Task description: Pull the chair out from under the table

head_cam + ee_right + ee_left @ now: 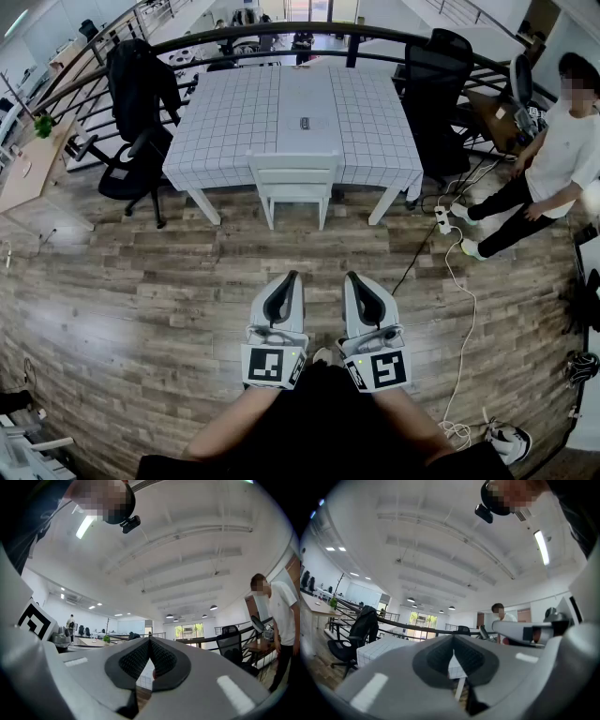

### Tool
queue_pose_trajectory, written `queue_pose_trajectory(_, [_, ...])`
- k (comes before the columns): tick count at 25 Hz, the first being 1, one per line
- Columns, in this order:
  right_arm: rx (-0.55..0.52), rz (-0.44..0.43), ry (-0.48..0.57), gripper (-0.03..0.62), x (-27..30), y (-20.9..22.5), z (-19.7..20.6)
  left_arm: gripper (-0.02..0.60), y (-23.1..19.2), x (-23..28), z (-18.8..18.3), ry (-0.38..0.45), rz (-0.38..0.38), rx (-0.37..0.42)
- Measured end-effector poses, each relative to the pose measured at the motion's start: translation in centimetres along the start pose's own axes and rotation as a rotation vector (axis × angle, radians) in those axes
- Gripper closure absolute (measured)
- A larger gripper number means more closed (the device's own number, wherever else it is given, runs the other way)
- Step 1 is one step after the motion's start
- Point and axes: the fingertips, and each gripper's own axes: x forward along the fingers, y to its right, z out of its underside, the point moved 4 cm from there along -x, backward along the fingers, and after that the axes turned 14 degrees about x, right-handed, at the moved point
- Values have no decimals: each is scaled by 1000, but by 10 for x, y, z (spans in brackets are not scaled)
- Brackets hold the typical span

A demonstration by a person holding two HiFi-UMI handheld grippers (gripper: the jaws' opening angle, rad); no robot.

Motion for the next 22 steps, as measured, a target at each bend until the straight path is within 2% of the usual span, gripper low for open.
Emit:
queue_pose_trajectory(6, [34, 34, -4, 598, 0, 18, 5, 574, 7, 7, 3, 2, 0, 23])
queue_pose_trajectory(12, [32, -8, -2, 598, -2, 30, 10, 574, 6, 7, 11, -18, -57, 41])
queue_pose_trajectory(18, [28, -50, -6, 597, 12, 43, 14, 574, 12, 8, 27, -36, -66, 38])
queue_pose_trajectory(22, [25, -43, 1, 598, 21, 56, 14, 574, 5, 9, 38, -57, -91, 52])
